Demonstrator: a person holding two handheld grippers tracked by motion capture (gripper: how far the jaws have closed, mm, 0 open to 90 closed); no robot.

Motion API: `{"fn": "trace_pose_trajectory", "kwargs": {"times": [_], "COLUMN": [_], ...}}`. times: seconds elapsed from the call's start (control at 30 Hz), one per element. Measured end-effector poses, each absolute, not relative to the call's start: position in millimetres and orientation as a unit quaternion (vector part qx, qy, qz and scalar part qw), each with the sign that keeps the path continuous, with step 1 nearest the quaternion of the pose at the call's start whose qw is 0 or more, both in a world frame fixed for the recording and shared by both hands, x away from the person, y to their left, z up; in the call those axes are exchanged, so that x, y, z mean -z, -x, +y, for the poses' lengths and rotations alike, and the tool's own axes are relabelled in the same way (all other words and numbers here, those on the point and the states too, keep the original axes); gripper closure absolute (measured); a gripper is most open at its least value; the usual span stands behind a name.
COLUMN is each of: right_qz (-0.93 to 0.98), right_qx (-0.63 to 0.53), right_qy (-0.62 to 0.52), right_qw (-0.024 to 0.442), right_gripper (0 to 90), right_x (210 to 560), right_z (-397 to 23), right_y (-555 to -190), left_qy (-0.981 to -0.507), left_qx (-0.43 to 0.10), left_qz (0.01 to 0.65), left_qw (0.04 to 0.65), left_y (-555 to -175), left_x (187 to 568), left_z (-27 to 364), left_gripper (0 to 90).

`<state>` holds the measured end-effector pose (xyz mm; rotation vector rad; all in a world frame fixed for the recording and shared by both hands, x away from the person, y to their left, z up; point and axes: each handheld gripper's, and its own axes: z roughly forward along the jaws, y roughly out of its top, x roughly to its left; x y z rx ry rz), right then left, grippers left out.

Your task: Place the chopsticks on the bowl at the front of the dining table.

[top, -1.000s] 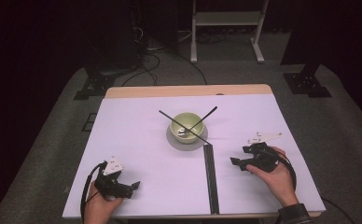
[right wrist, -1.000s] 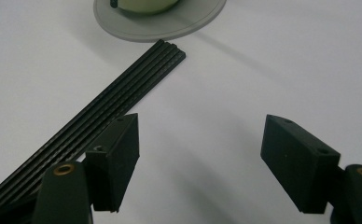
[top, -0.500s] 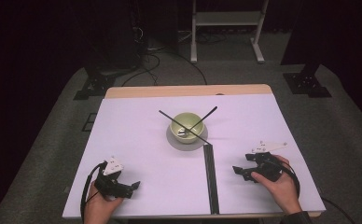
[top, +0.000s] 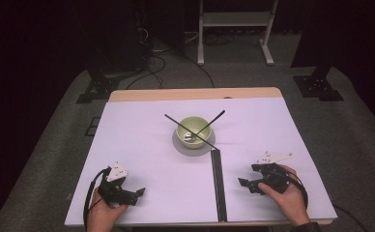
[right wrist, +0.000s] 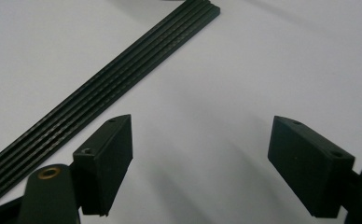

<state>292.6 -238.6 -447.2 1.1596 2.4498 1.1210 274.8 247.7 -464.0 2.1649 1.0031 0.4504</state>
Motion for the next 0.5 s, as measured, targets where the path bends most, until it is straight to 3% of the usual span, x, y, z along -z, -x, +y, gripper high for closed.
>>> {"fn": "trace_pose_trajectory", "kwargs": {"times": [0.5], "right_qz": [0.839], "right_qx": [-0.384], "right_qy": [-0.374], "right_qw": [0.091], "right_gripper": [21.1], "right_x": [448], "right_z": [-214], "right_y": [-294], "left_qy": [-0.835], "left_qx": [-0.174], "left_qz": [0.387], "left_qw": [0.349], "left_y": [-275], "left_x": [464], "left_z": [248], "left_gripper": [0.0]}}
